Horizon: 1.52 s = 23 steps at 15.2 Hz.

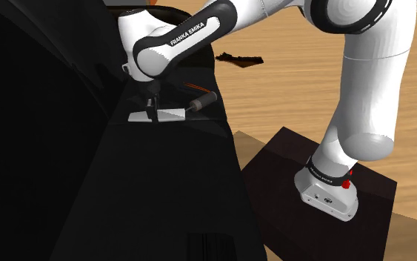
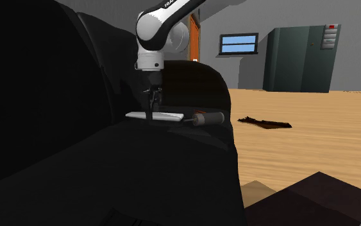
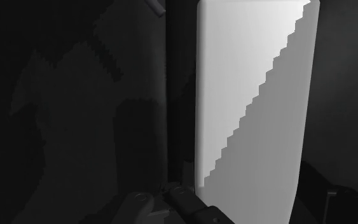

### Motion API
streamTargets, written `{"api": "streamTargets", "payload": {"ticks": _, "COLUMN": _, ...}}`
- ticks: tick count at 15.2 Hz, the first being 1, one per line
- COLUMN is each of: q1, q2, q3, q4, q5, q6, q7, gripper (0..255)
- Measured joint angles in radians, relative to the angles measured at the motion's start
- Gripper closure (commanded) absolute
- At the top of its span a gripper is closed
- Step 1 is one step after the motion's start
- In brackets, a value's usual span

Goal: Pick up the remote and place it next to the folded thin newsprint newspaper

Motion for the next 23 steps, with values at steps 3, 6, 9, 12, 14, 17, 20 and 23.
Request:
{"api": "streamTargets", "payload": {"ticks": 3, "q1": 0.001, "q2": -0.016, "q3": 0.003, "q4": 0.021, "q5": 0.005, "q6": -0.037, "q7": 0.0, "gripper": 255}}
{"api": "streamTargets", "payload": {"ticks": 6, "q1": 0.001, "q2": -0.026, "q3": 0.004, "q4": 0.045, "q5": 0.008, "q6": -0.07, "q7": -0.003, "gripper": 255}}
{"api": "streamTargets", "payload": {"ticks": 9, "q1": 0.0, "q2": -0.042, "q3": 0.006, "q4": 0.064, "q5": 0.012, "q6": -0.105, "q7": -0.005, "gripper": 255}}
{"api": "streamTargets", "payload": {"ticks": 12, "q1": 0.009, "q2": -0.079, "q3": 0.015, "q4": 0.027, "q5": 0.018, "q6": -0.105, "q7": 0.013, "gripper": 255}}
{"api": "streamTargets", "payload": {"ticks": 14, "q1": 0.02, "q2": -0.129, "q3": 0.026, "q4": -0.038, "q5": 0.027, "q6": -0.089, "q7": 0.033, "gripper": 255}}
{"api": "streamTargets", "payload": {"ticks": 17, "q1": 0.041, "q2": -0.201, "q3": 0.047, "q4": -0.129, "q5": 0.043, "q6": -0.069, "q7": 0.073, "gripper": 255}}
{"api": "streamTargets", "payload": {"ticks": 20, "q1": 0.07, "q2": -0.264, "q3": 0.074, "q4": -0.215, "q5": 0.059, "q6": -0.045, "q7": 0.123, "gripper": 255}}
{"api": "streamTargets", "payload": {"ticks": 23, "q1": 0.095, "q2": -0.332, "q3": 0.099, "q4": -0.296, "q5": 0.08, "q6": -0.03, "q7": 0.165, "gripper": 255}}
